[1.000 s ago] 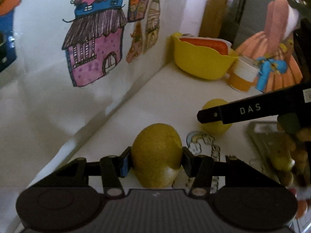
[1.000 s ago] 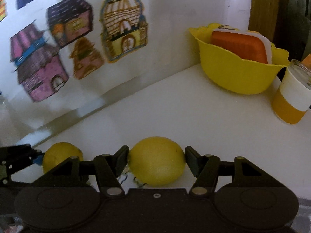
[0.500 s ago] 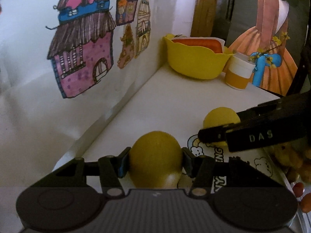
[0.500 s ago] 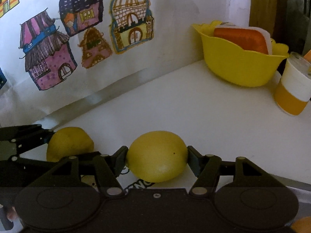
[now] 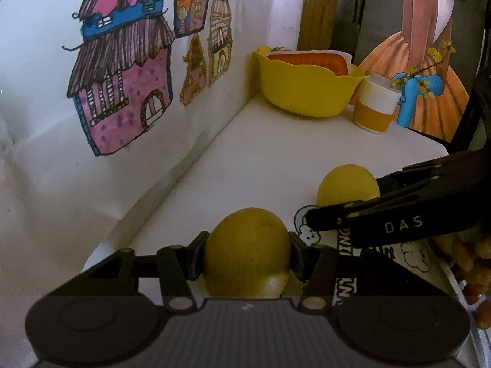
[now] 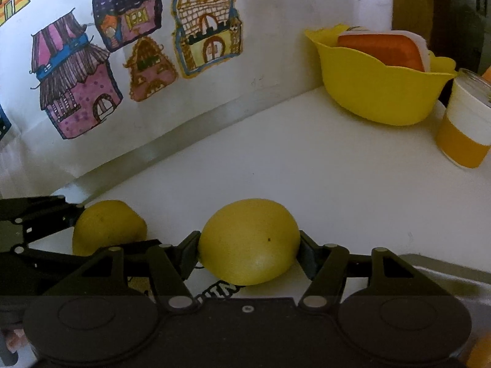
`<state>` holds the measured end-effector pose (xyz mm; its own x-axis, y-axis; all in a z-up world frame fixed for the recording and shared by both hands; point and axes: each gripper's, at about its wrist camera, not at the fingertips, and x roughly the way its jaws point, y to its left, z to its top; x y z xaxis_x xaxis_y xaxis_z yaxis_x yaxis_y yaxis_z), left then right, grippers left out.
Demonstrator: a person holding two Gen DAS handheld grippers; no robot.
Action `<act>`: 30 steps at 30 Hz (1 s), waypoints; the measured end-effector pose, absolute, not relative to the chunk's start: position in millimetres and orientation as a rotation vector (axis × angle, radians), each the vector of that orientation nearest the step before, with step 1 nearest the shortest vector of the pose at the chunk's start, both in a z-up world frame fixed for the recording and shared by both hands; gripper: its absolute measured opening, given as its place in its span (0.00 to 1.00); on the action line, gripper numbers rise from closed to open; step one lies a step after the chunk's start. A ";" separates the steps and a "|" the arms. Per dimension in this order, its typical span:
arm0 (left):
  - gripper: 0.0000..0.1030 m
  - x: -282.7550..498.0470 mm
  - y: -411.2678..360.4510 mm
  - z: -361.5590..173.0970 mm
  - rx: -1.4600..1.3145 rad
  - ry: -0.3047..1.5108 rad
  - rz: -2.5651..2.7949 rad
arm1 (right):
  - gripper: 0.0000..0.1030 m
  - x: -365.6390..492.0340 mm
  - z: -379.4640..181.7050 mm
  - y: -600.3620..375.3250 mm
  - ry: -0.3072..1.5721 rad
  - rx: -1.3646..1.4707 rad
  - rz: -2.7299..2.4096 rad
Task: Organize fruits
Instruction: 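Carry the pear with the left tool while the right tool carries the yellow round fruit toward the tray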
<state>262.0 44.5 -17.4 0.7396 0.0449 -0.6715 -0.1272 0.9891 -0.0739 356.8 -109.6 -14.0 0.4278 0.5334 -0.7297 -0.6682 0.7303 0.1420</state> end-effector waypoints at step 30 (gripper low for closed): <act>0.55 206.4 -0.7 28.6 -0.133 0.690 0.031 | 0.63 268.6 37.3 -199.4 0.733 -0.003 0.696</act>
